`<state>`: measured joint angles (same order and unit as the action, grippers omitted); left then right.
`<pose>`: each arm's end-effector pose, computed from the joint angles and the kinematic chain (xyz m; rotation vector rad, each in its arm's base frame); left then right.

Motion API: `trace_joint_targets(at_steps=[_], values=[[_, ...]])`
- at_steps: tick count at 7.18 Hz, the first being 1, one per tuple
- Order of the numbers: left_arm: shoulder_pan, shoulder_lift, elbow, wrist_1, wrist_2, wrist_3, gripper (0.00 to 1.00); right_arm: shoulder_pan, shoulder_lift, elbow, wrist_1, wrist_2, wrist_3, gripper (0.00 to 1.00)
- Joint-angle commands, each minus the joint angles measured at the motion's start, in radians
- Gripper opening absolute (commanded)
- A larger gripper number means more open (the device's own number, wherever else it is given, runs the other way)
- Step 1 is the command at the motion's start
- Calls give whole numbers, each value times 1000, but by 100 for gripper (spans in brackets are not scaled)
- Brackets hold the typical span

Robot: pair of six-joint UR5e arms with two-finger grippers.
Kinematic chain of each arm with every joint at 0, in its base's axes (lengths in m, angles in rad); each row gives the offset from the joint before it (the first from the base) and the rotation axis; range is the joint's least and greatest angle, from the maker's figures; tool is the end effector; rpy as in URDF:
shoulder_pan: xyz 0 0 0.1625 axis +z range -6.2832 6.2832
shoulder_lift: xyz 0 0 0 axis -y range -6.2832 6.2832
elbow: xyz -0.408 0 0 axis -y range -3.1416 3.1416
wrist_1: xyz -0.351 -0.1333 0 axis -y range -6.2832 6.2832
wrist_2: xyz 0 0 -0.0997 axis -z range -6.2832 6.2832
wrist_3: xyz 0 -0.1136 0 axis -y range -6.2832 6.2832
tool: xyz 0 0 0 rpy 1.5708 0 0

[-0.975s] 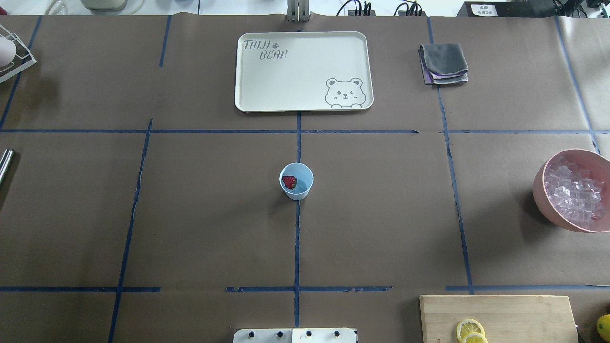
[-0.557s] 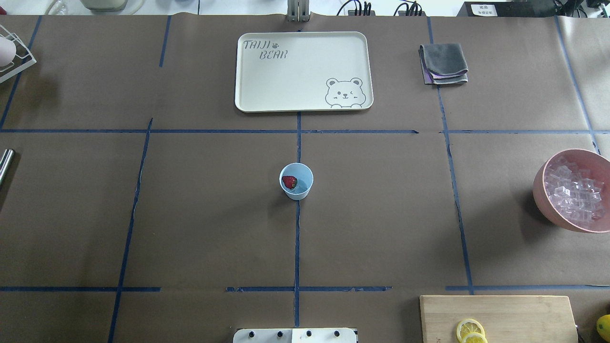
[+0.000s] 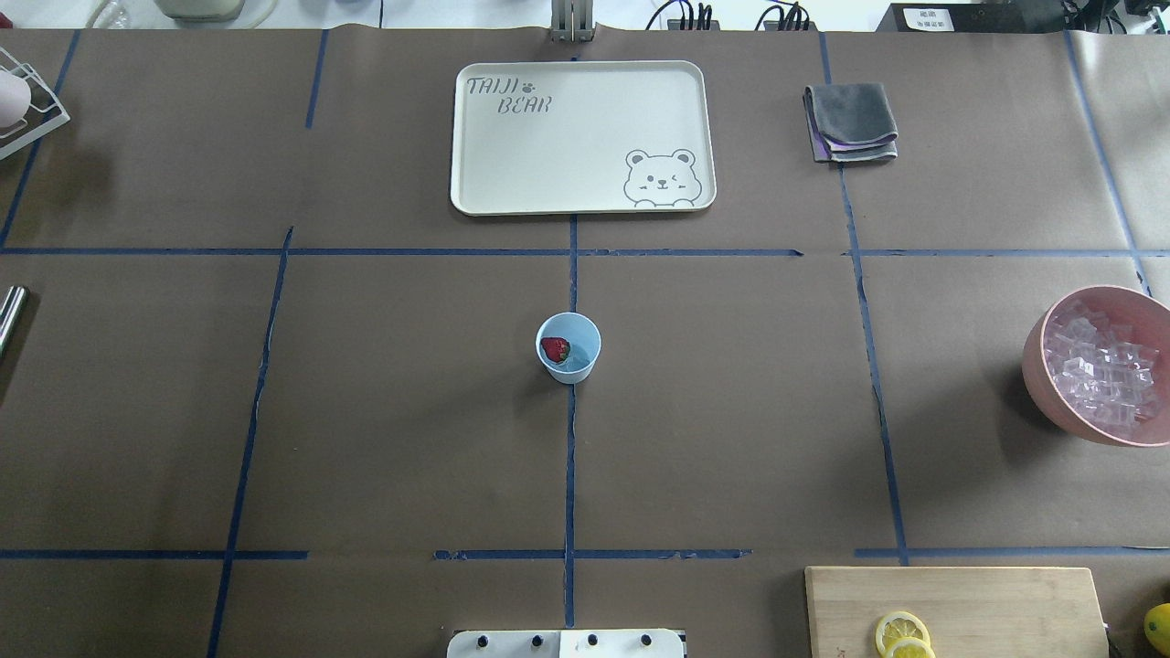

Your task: Mash ice and strawberries in cup

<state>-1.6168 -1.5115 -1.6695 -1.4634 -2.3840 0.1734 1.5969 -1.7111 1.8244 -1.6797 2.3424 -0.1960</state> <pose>-0.0701 -0.4179 0.6406 0.0252 0.8153 0.0926 0.0643 -0.3902 0.6078 0.0898 -0.7673 -0.1631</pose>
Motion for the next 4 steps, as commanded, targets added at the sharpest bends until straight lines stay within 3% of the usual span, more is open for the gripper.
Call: trace_joint_targets(at_steps=[1, 4], values=[[0, 8, -1, 0, 25, 0, 100, 0, 1, -2, 0, 0, 26, 100], [0, 13, -7, 2, 45, 0, 100, 0, 1, -4, 0, 0, 29, 100]])
